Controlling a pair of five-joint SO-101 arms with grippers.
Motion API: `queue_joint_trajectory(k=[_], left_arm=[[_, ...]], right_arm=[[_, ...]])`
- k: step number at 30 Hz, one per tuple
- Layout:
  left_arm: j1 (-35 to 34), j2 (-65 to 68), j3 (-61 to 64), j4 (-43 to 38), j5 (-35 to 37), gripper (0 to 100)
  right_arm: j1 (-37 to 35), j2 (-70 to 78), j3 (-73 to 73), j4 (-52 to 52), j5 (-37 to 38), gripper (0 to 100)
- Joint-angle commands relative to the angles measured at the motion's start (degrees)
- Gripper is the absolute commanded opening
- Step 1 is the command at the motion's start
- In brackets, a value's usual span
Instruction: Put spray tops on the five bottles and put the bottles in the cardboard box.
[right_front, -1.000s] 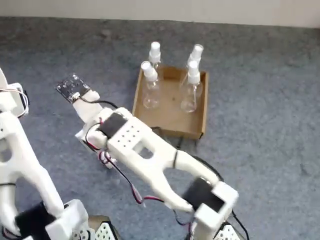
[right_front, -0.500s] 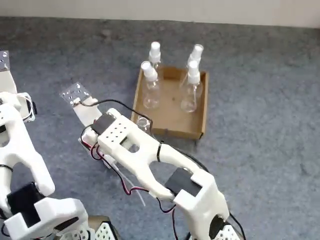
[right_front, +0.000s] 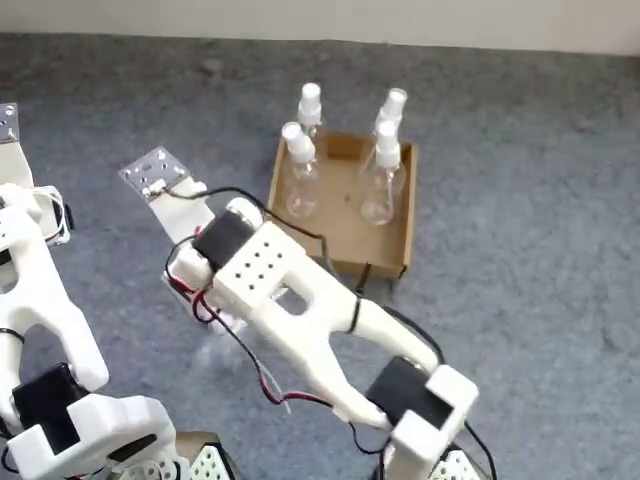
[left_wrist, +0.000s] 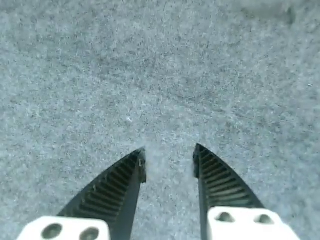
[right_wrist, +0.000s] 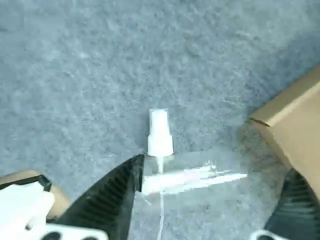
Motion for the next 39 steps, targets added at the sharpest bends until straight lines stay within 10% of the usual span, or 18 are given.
queue_joint_trajectory(k=[1,6,12,20,39], left_arm=[[-0.4,-0.22,-2.86,0.18,-0.44,14],[-0.75,-0.22,-2.15,0.09,-0.53,14],[-0.84,-0.4,0.4,-0.18,-0.97,14],[-2.07,-0.13,0.48,-0.26,-7.3,14],[-2.33,-0.04,0.48,-0.7,-10.99,14]], right_arm=[[-0.13,-8.22,-3.12,2.51,-0.18,36.1],[0.04,-14.11,-2.33,8.04,1.14,36.1],[-0.4,-15.16,9.45,18.24,31.65,36.1],[-0.57,-24.84,33.8,16.22,53.8,36.1],[-6.73,-40.84,62.37,-13.76,55.91,36.4]])
